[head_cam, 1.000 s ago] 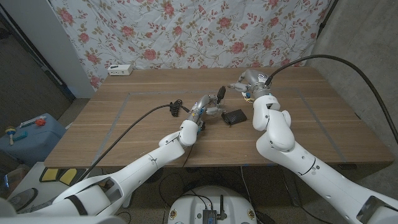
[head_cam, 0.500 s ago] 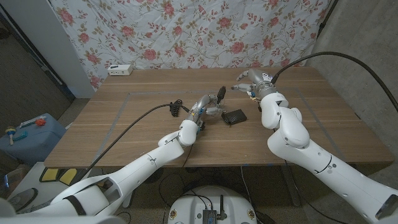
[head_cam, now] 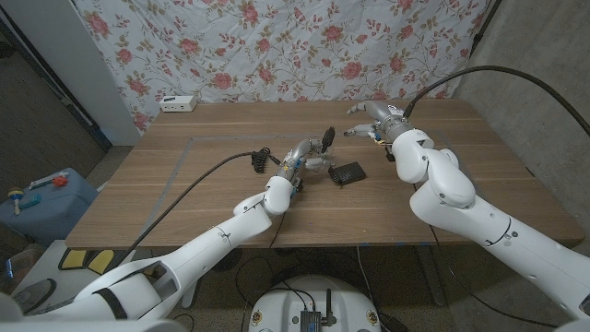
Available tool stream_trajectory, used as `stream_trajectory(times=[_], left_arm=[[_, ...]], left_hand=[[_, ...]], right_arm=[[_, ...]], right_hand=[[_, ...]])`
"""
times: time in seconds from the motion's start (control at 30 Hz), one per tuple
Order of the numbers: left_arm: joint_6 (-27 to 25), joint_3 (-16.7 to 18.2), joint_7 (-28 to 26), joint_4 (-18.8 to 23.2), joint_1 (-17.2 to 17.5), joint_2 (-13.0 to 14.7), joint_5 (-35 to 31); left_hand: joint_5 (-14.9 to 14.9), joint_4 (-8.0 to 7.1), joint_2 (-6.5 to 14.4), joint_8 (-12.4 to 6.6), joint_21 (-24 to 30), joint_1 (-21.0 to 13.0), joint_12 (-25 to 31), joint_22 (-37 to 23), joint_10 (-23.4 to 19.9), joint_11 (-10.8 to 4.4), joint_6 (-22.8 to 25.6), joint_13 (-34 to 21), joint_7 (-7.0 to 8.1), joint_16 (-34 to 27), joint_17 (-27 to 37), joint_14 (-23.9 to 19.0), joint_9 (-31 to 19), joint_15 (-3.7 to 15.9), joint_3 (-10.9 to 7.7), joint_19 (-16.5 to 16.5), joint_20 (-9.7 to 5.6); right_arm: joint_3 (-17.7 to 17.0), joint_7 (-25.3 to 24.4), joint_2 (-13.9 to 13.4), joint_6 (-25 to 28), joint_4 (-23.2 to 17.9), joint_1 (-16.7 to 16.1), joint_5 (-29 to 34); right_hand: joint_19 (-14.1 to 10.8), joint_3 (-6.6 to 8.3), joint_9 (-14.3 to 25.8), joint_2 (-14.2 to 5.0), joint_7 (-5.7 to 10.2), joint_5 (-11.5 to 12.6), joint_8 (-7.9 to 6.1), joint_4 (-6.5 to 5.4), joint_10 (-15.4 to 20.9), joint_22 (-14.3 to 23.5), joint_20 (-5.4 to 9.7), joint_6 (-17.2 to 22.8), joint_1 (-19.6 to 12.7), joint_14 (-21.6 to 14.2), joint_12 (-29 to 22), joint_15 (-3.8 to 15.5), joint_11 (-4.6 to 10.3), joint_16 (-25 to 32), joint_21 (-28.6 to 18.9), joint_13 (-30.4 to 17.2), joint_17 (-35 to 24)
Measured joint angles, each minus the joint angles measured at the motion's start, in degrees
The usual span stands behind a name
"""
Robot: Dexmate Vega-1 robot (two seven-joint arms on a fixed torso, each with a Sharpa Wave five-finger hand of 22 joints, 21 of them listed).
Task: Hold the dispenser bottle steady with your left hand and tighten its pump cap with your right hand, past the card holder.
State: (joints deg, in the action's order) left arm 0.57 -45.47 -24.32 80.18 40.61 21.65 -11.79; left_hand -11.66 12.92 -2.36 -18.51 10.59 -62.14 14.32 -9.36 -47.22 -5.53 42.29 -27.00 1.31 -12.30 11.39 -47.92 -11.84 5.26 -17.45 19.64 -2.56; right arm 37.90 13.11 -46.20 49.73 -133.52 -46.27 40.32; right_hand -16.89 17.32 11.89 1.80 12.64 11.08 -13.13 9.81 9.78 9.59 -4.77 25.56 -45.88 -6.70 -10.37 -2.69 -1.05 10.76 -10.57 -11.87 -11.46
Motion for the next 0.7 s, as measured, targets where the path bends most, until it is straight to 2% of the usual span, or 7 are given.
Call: stream_trajectory(times=[0.13, 0.33, 0.5, 0.67, 0.7], left_arm=[[0.1, 0.0, 0.1, -0.1, -0.1, 0.0, 0.0], [0.1, 0.0, 0.2, -0.2, -0.2, -0.1, 0.0], [0.1, -0.1, 0.2, -0.2, -0.2, -0.1, -0.1], [0.0, -0.2, 0.3, -0.2, -0.2, -0.2, -0.1], [-0.1, -0.2, 0.3, -0.2, -0.2, -0.2, -0.1]], left_hand=[[0.0, 0.00, 0.0, 0.00, 0.0, 0.0, 0.0, 0.0, 0.0, 0.00, 0.0, 0.0, 0.00, 0.1, 0.0, 0.0, 0.0, 0.00, 0.00, 0.0, 0.00], [0.0, 0.00, 0.0, 0.02, 0.0, 0.0, 0.0, 0.0, 0.0, 0.00, 0.0, -0.1, 0.00, 0.2, 0.0, 0.0, 0.0, 0.00, 0.00, 0.0, 0.00], [0.0, 0.00, 0.0, 0.04, 0.0, 0.0, 0.0, 0.0, 0.0, 0.00, 0.0, -0.2, 0.00, 0.2, 0.0, 0.0, 0.0, 0.00, 0.00, 0.0, 0.00], [0.0, 0.00, 0.0, 0.06, 0.0, 0.0, 0.0, 0.0, 0.0, -0.01, 0.0, -0.2, 0.00, 0.2, 0.0, 0.0, 0.0, 0.00, 0.00, 0.0, 0.00], [0.0, 0.00, 0.0, 0.14, 0.0, 0.0, 0.0, 0.0, 0.0, 0.00, 0.0, -0.2, 0.00, 0.2, 0.0, 0.0, 0.0, 0.00, 0.00, 0.0, 0.00]], right_arm=[[0.3, 0.6, -1.2, -0.9, -0.1, 0.9, -1.4], [0.5, 1.2, -2.6, -2.4, -0.1, 1.9, -3.8], [0.6, 1.9, -3.7, -3.4, -0.1, 2.8, -5.6], [0.6, 2.5, -4.7, -5.0, -0.1, 3.6, -7.6], [0.6, 2.6, -4.9, -5.2, -0.1, 3.8, -7.8]], right_hand=[[1.1, 0.40, 0.0, -0.03, 0.00, 0.0, 0.54, -0.06, -1.8, 0.0, -1.77, -1.3, -1.3, 1.7, 0.0, -0.81, 0.11, 0.0, 0.0, 0.0, 0.0], [3.0, 0.65, 0.0, -0.07, 0.17, 0.5, 0.86, -0.18, -4.3, 0.0, -3.58, -2.4, -2.5, 4.3, 0.0, -1.83, 0.03, -0.4, 0.5, 0.0, 0.0], [4.1, 0.87, 0.0, 0.29, 0.16, 0.5, 1.09, -0.40, -6.3, 0.0, -4.10, -3.2, -3.3, 6.0, 0.0, -2.92, -0.33, -0.4, 0.4, 0.0, 0.0], [5.1, 1.45, 0.0, -0.22, 0.04, 0.8, 1.09, 0.13, -7.9, 0.0, -4.47, -4.1, -5.3, 7.5, 0.0, -3.16, -0.26, -0.4, 0.4, 0.0, 0.3], [5.1, 1.66, 0.0, -0.15, 0.04, 0.8, 1.09, -0.08, -8.1, 0.0, -4.47, -4.1, -5.4, 7.7, 0.0, -3.15, -0.10, -0.4, 0.4, 0.0, 0.3]])
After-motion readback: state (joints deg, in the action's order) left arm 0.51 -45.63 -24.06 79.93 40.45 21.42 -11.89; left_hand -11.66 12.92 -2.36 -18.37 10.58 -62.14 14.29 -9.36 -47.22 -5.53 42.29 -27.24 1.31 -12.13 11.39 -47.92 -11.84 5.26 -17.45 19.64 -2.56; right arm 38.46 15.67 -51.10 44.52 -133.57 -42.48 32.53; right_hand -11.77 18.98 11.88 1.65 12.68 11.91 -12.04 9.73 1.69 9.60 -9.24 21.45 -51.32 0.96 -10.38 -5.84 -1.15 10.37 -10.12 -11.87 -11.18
